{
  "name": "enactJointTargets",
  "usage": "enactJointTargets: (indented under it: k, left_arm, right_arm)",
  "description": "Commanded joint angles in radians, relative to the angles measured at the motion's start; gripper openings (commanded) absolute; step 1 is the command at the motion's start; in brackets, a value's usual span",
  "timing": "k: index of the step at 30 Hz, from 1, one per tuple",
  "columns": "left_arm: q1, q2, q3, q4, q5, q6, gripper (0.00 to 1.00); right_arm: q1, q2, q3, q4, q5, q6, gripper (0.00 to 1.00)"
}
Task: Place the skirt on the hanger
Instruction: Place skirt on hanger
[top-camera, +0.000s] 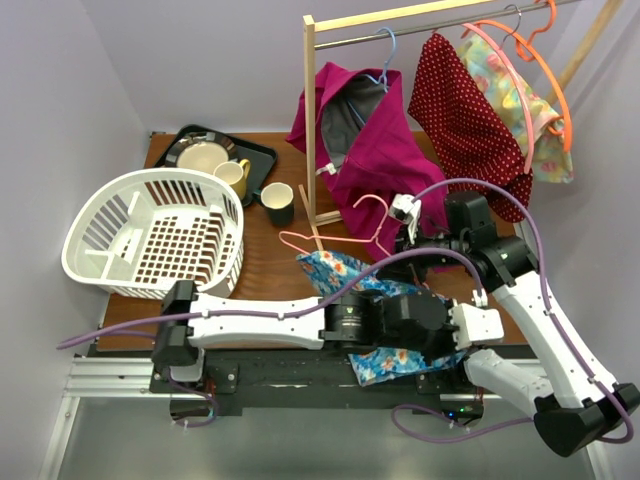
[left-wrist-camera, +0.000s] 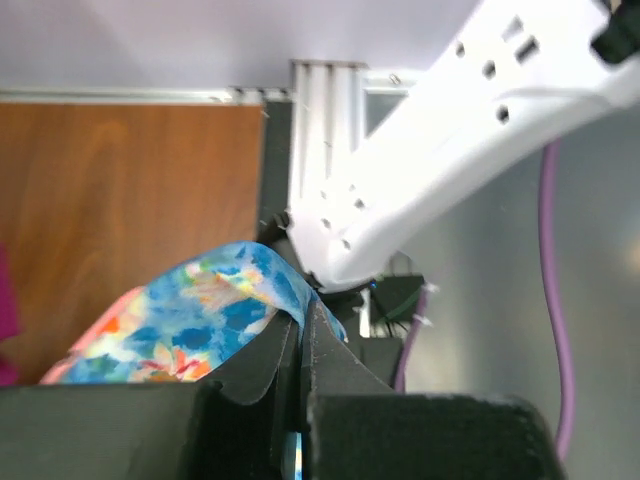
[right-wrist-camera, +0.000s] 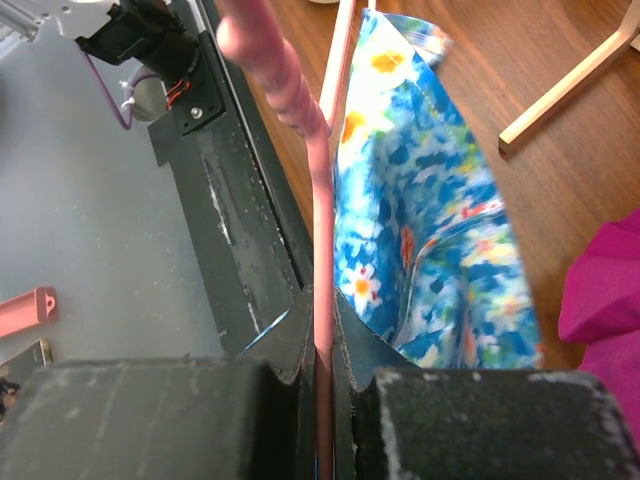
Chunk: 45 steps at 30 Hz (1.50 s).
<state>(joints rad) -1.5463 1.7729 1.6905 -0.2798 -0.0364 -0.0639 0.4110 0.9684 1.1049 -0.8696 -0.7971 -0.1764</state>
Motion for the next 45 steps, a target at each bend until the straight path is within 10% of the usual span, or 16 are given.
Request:
enactJointTargets:
  k: [1, 6, 15, 36, 45]
  left_arm:
    - [0.026, 0.022, 0.052, -0.068, 0.122, 0.004, 0.14]
    - [0.052, -0.125, -0.156, 0.061, 0.005, -0.059, 0.72]
    - [0.097, -0.504, -0.428, 0.051, -0.112, -0.086, 0.94]
    - [0.54, -0.793, -0.431, -0.208, -0.26, -0.207, 1.0]
    - [0.85, -0.783, -0.78, -0.132, 0.381, -0.486, 0.98]
  right_arm:
    - [-0.009, -0.037, 0.029, 0.017, -0.028, -0.006, 0.0]
    - [-0.012, -0.039, 0.027, -0.002, -0.03, -0.037, 0.0]
    - [-0.012, -0.091, 0.019, -0.068, -0.028, -0.13, 0.0]
    - [-0.008, -0.017, 0.047, -0.397, -0.152, -0.595, 0.0]
    - [-0.006, 0.001, 0.044, -0.463, -0.146, -0.747, 0.0]
